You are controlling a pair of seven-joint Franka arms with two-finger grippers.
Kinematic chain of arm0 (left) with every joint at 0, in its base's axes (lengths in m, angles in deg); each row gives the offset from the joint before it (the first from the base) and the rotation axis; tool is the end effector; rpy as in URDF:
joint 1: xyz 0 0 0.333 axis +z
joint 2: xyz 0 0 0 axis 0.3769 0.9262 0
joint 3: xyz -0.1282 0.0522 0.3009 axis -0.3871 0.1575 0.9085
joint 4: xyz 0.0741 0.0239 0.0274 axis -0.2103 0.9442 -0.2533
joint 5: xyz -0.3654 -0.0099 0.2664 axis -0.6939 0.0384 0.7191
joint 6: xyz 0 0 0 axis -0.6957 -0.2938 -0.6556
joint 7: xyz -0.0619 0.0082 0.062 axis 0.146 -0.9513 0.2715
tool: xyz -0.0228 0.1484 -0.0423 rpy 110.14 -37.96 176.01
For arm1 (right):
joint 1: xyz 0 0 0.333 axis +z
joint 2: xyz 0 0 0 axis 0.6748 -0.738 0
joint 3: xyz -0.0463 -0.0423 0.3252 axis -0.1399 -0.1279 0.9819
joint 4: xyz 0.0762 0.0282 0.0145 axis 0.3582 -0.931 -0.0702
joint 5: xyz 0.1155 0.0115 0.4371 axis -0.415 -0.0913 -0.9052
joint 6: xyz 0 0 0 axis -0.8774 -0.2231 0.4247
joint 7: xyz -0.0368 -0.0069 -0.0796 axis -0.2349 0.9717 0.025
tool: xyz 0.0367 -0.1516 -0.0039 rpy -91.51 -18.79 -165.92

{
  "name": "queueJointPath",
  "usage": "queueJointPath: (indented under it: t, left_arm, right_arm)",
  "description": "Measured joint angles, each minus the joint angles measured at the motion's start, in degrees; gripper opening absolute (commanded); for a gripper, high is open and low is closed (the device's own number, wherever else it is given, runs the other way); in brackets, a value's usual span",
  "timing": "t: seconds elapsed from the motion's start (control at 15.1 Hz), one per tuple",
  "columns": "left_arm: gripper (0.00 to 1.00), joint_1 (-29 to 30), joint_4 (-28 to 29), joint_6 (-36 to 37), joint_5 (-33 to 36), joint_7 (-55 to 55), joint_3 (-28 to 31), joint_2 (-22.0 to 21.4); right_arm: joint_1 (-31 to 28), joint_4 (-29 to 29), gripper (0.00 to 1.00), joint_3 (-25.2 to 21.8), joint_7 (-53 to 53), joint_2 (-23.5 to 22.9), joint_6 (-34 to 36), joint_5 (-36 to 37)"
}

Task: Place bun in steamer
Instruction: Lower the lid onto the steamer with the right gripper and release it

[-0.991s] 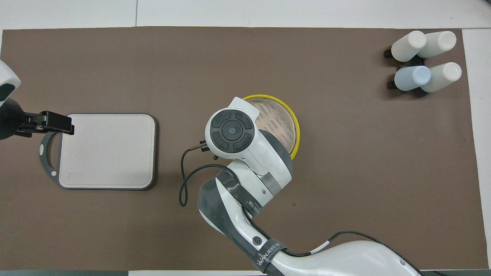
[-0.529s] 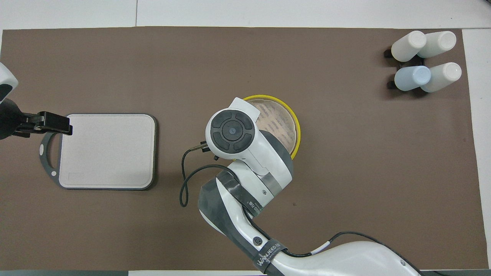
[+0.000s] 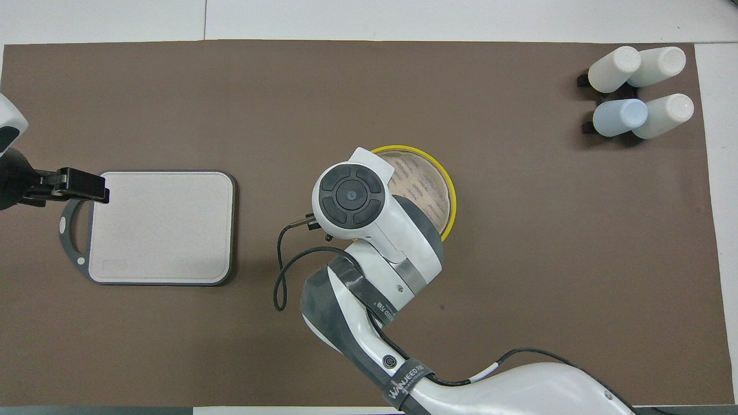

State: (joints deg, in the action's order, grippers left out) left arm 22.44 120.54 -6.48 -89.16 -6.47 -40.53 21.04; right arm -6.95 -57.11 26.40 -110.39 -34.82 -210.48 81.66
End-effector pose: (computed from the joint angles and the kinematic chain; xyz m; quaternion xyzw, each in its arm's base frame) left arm 0.5936 -0.0340 0.5536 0.9997 -0.0170 -0.0160 0.0078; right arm 0.5742 0.4784 0.3351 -0.9926 -0.1103 -0.0278 0.0424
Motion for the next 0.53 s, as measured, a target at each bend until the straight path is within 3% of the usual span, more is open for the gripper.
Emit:
queueJointPath:
  t: [0.33,0.53]
  left_arm:
    - [1.0,0.0,0.0,0.0,0.0,0.0,0.0,0.0]
    - [1.0,0.0,0.0,0.0,0.0,0.0,0.0,-0.1]
  right_arm:
    - [0.0,0.0,0.15,0.0,0.0,0.0,0.0,0.0]
    - [0.0,-0.4,0.39,0.0,0.0,0.0,0.0,0.0]
